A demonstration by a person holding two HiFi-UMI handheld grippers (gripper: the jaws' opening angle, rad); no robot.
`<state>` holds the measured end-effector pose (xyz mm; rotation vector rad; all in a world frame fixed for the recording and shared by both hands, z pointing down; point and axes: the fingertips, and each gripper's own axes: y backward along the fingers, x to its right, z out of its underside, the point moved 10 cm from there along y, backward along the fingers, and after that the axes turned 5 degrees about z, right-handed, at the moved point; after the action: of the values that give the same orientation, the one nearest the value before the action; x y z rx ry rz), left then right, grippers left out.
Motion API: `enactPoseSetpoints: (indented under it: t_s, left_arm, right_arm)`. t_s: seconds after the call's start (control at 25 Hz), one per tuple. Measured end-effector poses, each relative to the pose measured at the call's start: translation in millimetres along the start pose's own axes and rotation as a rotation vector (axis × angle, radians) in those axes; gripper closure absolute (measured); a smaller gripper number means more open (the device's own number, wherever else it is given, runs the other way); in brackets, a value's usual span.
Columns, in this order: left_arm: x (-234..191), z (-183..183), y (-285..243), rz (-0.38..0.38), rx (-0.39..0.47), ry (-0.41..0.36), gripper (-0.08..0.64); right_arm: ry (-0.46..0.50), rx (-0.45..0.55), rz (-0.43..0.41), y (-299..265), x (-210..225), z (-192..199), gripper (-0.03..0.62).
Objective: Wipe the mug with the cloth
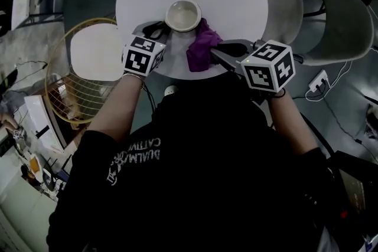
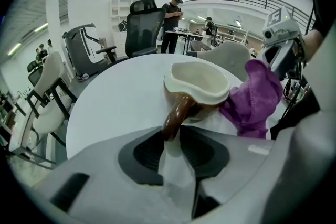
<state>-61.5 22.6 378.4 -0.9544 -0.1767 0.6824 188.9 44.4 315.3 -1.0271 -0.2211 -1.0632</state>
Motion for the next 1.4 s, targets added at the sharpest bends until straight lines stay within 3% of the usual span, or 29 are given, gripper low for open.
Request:
enactPoseSetpoints:
  t_s: [0.24, 0.52, 0.68, 0.92, 1.12, 1.4]
  left_arm:
    - [2, 2, 2, 0.044, 0.051, 0.030, 0.355]
    - [1, 1, 22, 0.003, 0.121, 0.019, 0.334]
    - [0, -1, 38, -0.026, 0.198, 0.022, 0.364]
    - [2, -9, 60, -0.005, 0.302, 0.061, 0.396]
    - [7, -18, 93, 0.045, 0.427, 0.136, 0.446]
    - [24, -24, 144, 0.170, 0.552, 0.137, 0.482]
  right_arm:
    - [-0.070, 0.018, 0.053, -6, -7, 0, 0.571]
    - [-0.036, 0.016, 0.098, -4, -20, -6, 0.571]
    - [-0.033, 0.036, 0.121, 0, -24, -12, 0.571]
    - [-0.040, 0.092, 0.155, 3, -34, -22, 0.571]
    - [-0.030, 0.144, 0.188, 7, -54, -29, 0.571]
    - [-0.050, 0.272, 0.205, 15, -89, -38, 0.571]
